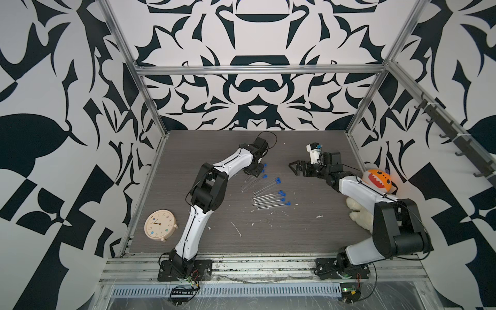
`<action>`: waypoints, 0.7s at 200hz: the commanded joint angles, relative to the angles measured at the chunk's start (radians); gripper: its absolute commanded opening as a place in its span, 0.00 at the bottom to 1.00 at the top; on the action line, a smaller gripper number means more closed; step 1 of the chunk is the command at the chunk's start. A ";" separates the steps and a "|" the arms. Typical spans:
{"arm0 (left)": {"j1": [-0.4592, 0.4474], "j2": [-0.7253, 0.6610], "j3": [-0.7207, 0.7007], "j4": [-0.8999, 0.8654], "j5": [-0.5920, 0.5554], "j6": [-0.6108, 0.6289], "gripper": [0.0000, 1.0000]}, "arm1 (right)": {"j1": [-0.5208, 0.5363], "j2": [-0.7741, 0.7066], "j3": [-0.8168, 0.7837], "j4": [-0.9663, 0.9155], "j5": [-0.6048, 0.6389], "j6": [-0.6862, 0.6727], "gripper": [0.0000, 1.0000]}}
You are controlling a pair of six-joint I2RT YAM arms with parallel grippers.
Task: Remove stoppers from test tubes
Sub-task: Pick up the test tube at the center of the board.
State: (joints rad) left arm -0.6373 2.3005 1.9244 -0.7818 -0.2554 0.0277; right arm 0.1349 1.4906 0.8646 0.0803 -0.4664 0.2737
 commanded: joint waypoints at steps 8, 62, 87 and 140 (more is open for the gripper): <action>-0.009 0.032 0.003 -0.002 0.001 0.015 0.64 | 0.001 -0.042 -0.002 0.036 0.009 -0.016 0.99; -0.015 0.044 -0.001 0.000 -0.018 0.026 0.64 | 0.000 -0.052 -0.004 0.037 0.009 -0.016 0.99; -0.015 0.050 0.002 0.004 -0.028 0.030 0.63 | 0.000 -0.053 -0.005 0.039 0.009 -0.016 0.99; -0.018 0.053 -0.009 0.022 0.005 0.044 0.52 | -0.004 -0.051 -0.006 0.041 0.016 -0.004 0.99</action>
State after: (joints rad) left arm -0.6483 2.3318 1.9236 -0.7692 -0.2718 0.0578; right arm 0.1341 1.4906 0.8604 0.0811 -0.4591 0.2672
